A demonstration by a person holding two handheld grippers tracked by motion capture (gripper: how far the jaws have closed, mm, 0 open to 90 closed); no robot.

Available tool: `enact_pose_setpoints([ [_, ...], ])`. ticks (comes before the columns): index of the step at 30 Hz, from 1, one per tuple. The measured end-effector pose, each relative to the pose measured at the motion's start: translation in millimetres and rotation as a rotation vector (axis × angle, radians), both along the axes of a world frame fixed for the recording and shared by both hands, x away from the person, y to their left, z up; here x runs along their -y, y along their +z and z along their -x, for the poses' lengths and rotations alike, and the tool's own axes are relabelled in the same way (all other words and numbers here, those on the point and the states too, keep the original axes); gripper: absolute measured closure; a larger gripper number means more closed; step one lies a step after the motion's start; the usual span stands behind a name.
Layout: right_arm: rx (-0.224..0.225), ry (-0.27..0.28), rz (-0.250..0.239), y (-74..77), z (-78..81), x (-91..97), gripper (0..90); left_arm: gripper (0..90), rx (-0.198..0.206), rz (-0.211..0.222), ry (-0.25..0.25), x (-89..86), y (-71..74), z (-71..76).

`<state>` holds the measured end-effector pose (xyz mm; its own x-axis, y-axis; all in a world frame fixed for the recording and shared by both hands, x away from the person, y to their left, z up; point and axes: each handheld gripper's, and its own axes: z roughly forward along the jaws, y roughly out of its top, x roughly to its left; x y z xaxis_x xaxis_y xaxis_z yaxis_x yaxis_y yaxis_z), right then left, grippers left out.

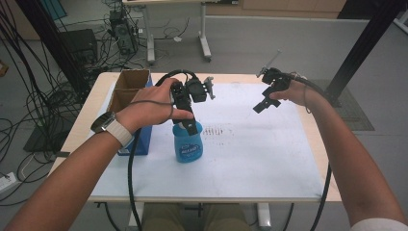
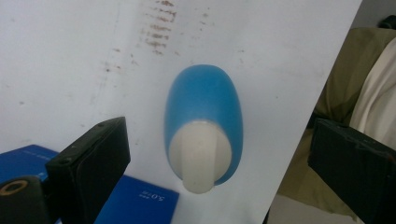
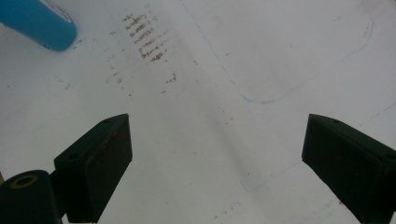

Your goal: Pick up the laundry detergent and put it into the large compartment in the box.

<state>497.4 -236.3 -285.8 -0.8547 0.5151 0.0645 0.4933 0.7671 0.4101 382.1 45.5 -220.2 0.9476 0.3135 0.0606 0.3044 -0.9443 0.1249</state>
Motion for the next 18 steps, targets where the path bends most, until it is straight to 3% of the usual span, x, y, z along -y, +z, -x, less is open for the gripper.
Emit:
enact_pose_setpoints([
  [4,0.000,-0.001,0.002,0.0,0.3,0.6,8.5,6.2,0.013,-0.006,0.003,-2.9,-5.9,-0.9],
  [11,0.000,0.003,0.003,-0.5,0.9,-0.3,8.5,6.0,-0.015,-0.004,0.008,-4.4,-15.6,-3.9],
  [18,-0.003,0.002,0.004,-0.6,1.2,0.1,8.5,6.2,-0.010,-0.012,-0.001,-3.0,-21.6,-5.9],
])
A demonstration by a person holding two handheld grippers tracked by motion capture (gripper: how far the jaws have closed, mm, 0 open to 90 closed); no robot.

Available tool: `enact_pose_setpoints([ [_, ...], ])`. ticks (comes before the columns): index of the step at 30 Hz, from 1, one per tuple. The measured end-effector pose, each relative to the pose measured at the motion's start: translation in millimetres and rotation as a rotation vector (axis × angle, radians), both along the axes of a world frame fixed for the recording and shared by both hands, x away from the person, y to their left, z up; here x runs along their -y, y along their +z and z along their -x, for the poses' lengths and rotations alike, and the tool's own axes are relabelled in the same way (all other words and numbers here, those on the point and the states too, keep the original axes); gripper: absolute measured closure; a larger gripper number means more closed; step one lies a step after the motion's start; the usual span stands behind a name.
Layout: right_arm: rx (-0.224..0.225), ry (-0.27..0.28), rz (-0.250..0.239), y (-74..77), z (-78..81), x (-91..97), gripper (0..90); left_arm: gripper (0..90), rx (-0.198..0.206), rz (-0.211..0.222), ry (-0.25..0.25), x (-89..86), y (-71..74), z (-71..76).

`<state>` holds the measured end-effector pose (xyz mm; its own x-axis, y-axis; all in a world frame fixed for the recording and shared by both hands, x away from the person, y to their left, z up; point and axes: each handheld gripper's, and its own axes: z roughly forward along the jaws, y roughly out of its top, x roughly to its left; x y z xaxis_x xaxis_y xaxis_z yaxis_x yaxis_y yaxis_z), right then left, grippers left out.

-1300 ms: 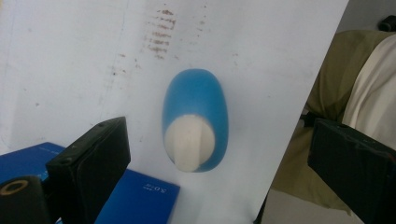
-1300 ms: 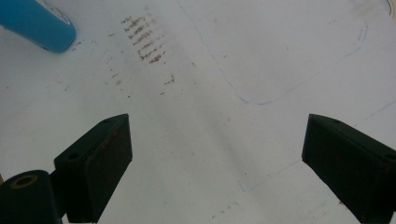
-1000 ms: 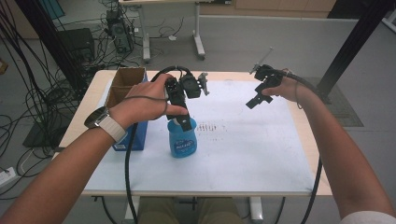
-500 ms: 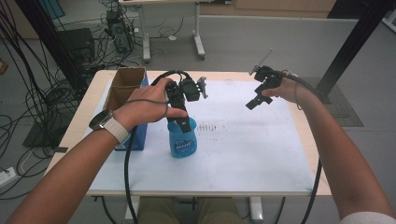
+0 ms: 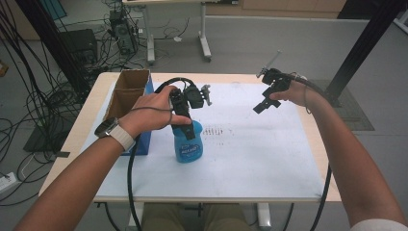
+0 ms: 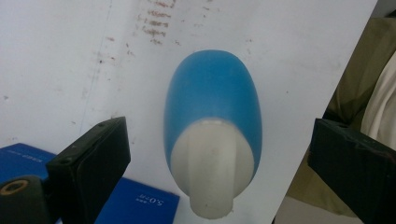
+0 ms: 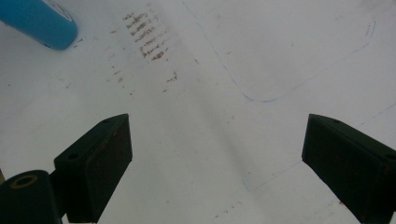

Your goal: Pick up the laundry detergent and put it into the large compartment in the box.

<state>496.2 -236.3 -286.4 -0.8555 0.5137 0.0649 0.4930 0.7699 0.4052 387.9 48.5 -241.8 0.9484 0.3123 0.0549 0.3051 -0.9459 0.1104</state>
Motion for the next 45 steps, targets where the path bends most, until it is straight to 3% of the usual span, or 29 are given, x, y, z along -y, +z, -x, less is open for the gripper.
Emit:
enact_pose_setpoints([
  [11,-0.003,0.007,-0.006,-2.1,0.8,-1.6,8.5,7.0,-0.011,-0.039,0.002,1.5,-17.5,-4.2],
  [15,-0.004,0.008,-0.005,-2.7,0.4,-2.0,8.5,7.0,-0.008,-0.019,0.009,0.5,-16.0,-4.5],
  [45,-0.004,0.010,-0.009,-3.7,1.3,-3.3,8.5,7.3,0.004,-0.023,0.012,1.1,-17.7,-4.0],
])
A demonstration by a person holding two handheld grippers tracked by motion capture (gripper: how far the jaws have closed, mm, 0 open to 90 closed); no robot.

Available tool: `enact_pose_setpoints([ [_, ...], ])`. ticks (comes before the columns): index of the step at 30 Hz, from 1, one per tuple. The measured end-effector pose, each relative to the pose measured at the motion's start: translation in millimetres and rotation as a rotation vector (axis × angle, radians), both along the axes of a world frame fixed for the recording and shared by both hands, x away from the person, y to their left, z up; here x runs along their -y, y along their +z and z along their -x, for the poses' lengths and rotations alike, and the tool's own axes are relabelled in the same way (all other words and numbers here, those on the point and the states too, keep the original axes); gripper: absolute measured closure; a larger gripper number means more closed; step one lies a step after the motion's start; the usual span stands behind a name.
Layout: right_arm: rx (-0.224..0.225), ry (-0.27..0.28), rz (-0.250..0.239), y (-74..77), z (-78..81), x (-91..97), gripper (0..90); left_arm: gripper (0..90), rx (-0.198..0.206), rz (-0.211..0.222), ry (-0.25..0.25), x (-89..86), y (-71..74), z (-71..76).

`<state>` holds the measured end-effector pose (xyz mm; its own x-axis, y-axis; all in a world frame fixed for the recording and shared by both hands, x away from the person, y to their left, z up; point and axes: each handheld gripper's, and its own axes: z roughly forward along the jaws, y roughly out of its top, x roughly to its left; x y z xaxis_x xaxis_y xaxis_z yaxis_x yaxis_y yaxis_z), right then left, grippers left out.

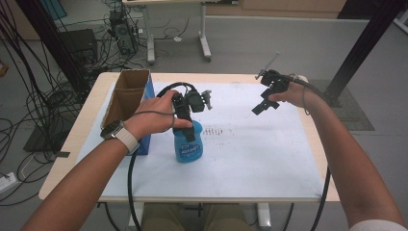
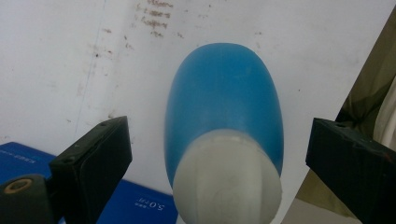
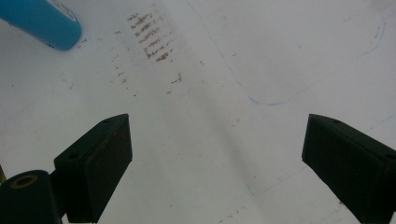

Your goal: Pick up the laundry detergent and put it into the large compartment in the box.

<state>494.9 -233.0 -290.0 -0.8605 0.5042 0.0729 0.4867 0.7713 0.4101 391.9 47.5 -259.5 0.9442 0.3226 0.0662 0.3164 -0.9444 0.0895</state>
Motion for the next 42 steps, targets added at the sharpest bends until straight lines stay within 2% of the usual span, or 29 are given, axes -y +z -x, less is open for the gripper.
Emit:
enact_pose_setpoints([
  [42,0.002,0.002,-0.005,1.0,-0.3,-1.7,8.6,7.2,0.002,0.007,0.007,-2.9,2.5,-0.5],
])
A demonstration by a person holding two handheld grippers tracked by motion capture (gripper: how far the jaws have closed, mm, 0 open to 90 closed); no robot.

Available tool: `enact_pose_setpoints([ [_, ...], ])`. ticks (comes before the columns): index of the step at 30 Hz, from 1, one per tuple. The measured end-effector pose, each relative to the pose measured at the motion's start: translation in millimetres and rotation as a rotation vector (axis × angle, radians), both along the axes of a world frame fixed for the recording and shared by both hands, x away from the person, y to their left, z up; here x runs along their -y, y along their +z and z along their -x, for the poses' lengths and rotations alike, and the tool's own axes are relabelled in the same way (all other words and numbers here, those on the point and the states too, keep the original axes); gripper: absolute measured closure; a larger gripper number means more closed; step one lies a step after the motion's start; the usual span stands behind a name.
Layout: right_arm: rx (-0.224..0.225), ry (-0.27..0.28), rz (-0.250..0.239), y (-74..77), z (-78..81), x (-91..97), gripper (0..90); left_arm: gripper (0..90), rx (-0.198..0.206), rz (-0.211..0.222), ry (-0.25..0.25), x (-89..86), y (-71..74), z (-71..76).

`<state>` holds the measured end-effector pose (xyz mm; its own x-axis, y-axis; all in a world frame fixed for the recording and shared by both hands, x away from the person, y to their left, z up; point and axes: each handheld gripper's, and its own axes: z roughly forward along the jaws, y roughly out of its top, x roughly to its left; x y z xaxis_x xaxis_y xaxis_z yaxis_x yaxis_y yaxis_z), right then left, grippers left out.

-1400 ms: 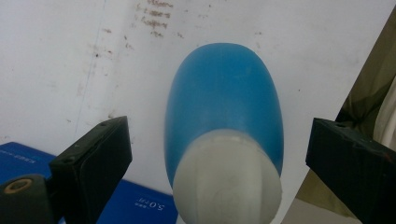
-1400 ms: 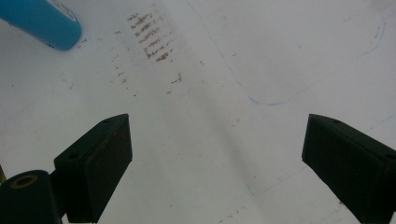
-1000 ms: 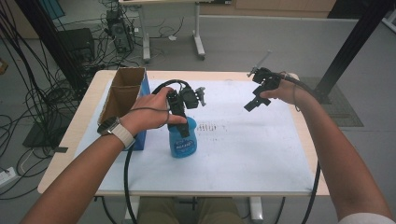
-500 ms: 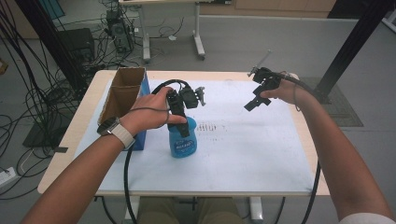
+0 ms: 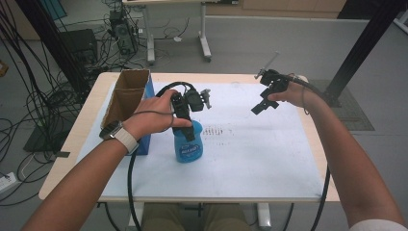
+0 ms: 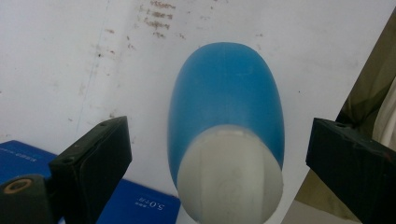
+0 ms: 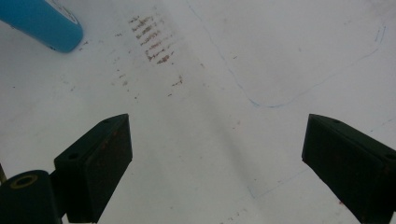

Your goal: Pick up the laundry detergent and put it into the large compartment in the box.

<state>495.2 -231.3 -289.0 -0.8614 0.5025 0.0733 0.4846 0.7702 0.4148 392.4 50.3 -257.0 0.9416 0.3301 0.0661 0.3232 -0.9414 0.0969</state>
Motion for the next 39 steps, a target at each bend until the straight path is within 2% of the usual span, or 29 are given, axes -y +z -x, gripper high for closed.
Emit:
enact_pose_setpoints([
  [39,0.004,-0.003,-0.001,2.6,0.8,0.5,8.6,7.3,0.000,0.009,0.011,-0.8,-0.1,-0.1],
])
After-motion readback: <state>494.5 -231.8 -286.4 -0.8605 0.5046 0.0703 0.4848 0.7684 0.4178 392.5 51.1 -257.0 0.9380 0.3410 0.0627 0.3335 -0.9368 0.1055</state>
